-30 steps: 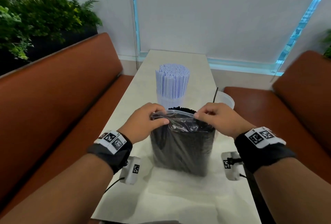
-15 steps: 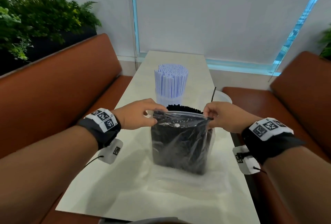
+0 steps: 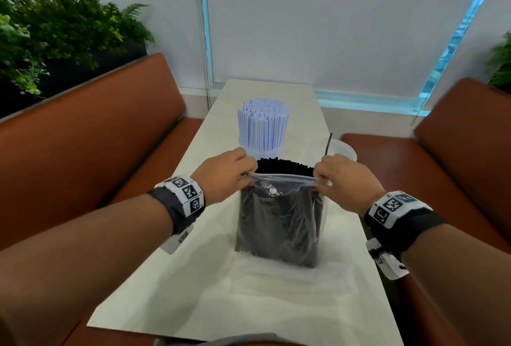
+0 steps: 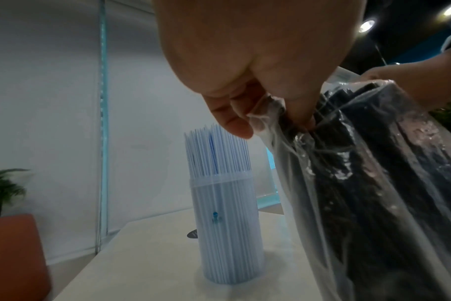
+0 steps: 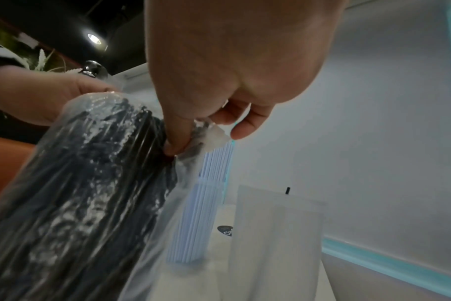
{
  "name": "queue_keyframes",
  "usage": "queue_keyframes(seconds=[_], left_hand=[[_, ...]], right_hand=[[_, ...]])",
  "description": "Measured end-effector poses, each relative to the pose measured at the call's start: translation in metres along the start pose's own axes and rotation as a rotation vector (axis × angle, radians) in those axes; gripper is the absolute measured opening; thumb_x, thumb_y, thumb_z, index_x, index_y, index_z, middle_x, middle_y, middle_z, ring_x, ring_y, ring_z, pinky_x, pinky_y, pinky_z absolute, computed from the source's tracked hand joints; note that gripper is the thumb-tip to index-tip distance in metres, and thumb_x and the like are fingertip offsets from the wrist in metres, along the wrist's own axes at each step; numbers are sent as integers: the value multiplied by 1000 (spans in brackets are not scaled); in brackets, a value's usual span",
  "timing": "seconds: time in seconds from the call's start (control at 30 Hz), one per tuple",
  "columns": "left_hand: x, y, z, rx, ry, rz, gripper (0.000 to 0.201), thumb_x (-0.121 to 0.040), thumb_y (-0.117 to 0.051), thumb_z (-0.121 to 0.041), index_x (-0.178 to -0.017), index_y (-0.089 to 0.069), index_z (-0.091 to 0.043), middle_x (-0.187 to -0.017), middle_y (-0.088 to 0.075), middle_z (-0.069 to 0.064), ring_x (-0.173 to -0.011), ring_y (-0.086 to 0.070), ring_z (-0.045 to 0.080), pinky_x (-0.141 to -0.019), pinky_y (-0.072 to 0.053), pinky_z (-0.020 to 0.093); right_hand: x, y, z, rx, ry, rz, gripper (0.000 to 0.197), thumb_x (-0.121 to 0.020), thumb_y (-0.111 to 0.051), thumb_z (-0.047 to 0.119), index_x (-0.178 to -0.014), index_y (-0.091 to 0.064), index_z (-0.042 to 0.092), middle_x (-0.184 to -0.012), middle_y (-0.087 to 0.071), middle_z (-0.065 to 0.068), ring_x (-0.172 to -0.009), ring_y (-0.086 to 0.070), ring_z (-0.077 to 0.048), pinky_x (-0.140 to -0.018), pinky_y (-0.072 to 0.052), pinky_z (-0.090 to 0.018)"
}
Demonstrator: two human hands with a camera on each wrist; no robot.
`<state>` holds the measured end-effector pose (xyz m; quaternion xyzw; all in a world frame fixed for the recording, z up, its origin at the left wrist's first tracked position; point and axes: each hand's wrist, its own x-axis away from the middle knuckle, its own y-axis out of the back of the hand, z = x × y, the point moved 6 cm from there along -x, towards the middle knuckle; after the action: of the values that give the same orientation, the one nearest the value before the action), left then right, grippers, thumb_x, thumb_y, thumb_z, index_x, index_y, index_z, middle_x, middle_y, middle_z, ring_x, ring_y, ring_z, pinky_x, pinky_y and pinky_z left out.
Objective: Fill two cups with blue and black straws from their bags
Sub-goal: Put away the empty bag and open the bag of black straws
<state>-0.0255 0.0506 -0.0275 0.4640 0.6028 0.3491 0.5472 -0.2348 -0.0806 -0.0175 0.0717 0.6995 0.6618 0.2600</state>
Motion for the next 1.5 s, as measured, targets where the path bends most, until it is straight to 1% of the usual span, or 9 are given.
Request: queue_keyframes(seconds=[0.07,0.23,0.37,0.57,0.8,0.9,1.07,1.2,1.5], left_hand=[[7,-3,0,42,32,-103,10,-92,-67,-22,-94,-58,-19,-96,-52,0,-75,-52,20,-61,-51,41],[22,-10,4,234,46,-160,22,-90,-75,-22,-110,-68,-21,-104,-53,-5,-83,-57,10,-75,-54,31],[27,-6,10,316,28,-120,31,-90,-73,-16,-119,-69,-29,-105,-52,-14,-87,-56,6,-80,-45,12],[28,-4,6,154,40,-206,9,-91,-72,-13,-97,-69,-20,-98,-56,-2,-66,-57,20,-64,-51,33],[41,-17,-8,57,-33,-274,28,-85,-71,-13,-103,-55,-28,-93,-56,3,-83,-53,21,-51,-51,37],[52,-23,-15,191,-20,-242,30,-87,-65,-38,-114,-59,-29,-105,-54,-4,-89,-54,12,-59,-55,35],[54,-32,-25,349,26,-113,52,-85,-59,-57,-122,-61,-21,-115,-49,-13,-99,-54,6,-82,-52,31],[49,-37,-28,350,122,-117,58,-75,-64,-70,-112,-62,-26,-111,-45,-23,-94,-54,0,-81,-49,23],[52,-45,-34,247,143,-311,31,-82,-67,-52,-77,-52,-25,-98,-39,-17,-76,-42,6,-56,-42,26]], right_hand=[[11,1,2,-41,49,-56,14,-83,-62,41,-81,-55,29,-83,-50,13,-76,-41,-10,-58,-27,-21],[28,-11,-4,-74,57,-60,50,-73,-68,71,-91,-64,25,-92,-55,11,-83,-45,-12,-73,-35,-24],[33,-10,7,-31,66,-200,40,-75,-77,55,-85,-62,19,-87,-58,5,-80,-48,-18,-72,-45,-34],[29,-18,28,-112,198,-242,22,-80,-78,37,-89,-64,24,-88,-58,9,-81,-48,-16,-77,-42,-31],[36,-29,37,-56,248,-292,24,-79,-79,8,-99,-70,19,-78,-56,1,-68,-50,-26,-64,-42,-37],[42,-31,42,-106,237,-276,18,-85,-69,27,-102,-70,23,-83,-53,3,-75,-46,-21,-69,-38,-34],[44,-28,48,-126,172,-287,53,-75,-64,73,-86,-66,20,-85,-53,6,-80,-48,-19,-77,-39,-36],[42,-25,55,-93,171,-337,43,-79,-64,61,-74,-59,19,-76,-51,4,-73,-49,-22,-74,-40,-38],[49,-32,58,-80,176,-448,30,-86,-64,47,-72,-61,21,-71,-52,5,-68,-50,-20,-74,-38,-34]])
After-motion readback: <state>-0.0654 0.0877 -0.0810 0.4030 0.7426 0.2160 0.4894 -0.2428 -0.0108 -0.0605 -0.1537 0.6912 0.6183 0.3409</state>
